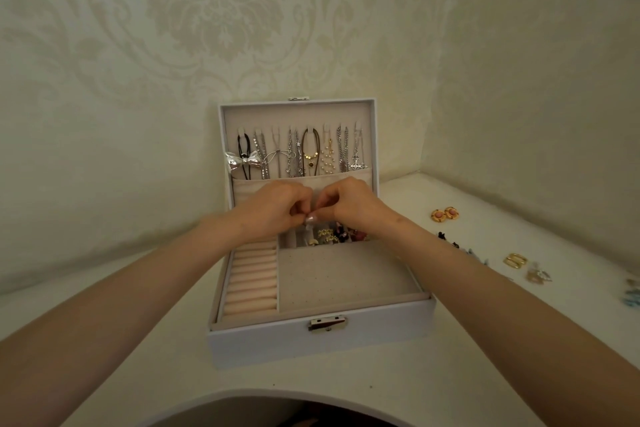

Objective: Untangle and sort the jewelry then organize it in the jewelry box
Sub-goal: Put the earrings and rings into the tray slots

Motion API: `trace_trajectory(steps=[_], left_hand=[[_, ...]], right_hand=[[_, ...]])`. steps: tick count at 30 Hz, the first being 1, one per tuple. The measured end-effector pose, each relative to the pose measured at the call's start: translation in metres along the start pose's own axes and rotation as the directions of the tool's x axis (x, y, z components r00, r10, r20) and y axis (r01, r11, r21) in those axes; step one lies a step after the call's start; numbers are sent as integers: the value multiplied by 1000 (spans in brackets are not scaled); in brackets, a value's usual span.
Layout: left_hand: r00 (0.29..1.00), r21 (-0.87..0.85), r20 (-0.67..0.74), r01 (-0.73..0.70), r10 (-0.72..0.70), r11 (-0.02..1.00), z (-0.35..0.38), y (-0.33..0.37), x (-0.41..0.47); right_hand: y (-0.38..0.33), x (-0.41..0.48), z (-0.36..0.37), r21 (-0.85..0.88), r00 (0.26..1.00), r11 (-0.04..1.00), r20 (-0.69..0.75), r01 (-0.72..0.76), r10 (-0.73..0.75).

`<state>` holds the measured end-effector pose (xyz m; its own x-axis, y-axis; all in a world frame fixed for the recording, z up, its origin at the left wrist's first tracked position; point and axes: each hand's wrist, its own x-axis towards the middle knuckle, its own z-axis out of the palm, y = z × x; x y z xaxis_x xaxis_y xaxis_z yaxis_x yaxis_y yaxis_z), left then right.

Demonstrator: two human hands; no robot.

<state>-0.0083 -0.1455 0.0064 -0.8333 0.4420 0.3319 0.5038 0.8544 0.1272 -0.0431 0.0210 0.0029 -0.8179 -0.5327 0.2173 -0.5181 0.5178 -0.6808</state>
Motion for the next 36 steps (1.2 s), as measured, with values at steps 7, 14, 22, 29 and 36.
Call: trace_trajectory(steps=[7,14,22,29,36], left_hand=[[996,-44,-76,39,-42,998,6,5,1],[999,-108,21,38,-36,993,8,2,-4],[995,-96,103,27,-18,995,9,-4,-5],[991,-5,129,-14,15,1000,3,-3,-8],[991,134,105,-94,80,987,-9,-17,-9]], right_hand=[[0,2,-5,-58,1000,998,1,10,-10],[4,-2,-2,-90,1000,996,23,14,-12],[1,-1,1,-190,997,980,49,65,-57],[-2,1,-1,-449,975,866,105,221,-195],[-3,4,-2,-311,974,935,193,172,-115]])
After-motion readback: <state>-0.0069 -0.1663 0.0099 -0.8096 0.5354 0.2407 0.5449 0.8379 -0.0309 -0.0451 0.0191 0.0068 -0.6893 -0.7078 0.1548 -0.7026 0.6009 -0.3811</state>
